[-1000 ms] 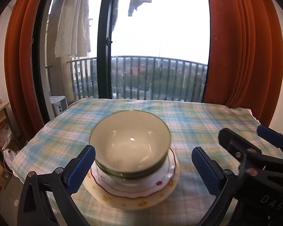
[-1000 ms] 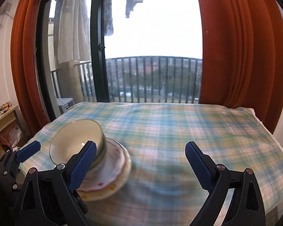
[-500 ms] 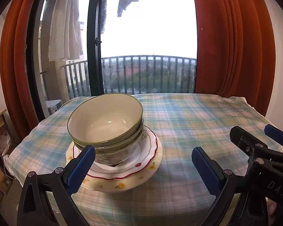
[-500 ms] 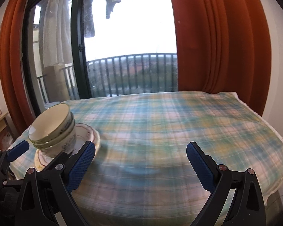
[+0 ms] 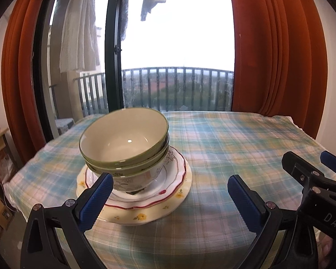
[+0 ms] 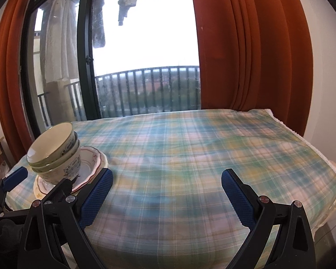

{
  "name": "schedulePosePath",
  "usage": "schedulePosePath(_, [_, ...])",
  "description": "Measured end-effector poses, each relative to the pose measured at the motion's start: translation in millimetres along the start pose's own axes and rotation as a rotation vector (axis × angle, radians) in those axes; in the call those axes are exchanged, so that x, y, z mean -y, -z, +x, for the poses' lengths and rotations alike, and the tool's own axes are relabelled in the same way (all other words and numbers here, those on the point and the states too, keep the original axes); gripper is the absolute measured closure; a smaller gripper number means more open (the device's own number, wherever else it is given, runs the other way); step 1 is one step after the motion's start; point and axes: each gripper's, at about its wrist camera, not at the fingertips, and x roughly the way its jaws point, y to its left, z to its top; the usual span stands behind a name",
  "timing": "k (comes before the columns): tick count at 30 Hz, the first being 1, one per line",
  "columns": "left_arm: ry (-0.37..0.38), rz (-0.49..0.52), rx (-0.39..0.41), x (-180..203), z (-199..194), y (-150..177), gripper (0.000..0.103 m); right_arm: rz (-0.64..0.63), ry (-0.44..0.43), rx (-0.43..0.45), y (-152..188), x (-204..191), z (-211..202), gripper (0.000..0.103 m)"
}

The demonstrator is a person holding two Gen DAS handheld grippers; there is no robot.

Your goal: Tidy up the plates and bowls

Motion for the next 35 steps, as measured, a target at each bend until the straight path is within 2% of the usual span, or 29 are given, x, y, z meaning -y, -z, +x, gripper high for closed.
schedulePosePath(24, [-0.030, 0.015, 0.019, 1, 14, -6, 0.000, 0.008, -0.037, 0.012, -3, 6, 20, 0.004])
schedulePosePath(35, [-0.018, 0.007, 0.007, 1, 15, -4, 0.000, 0.005, -0.033, 0.006, 0, 7, 22, 0.004])
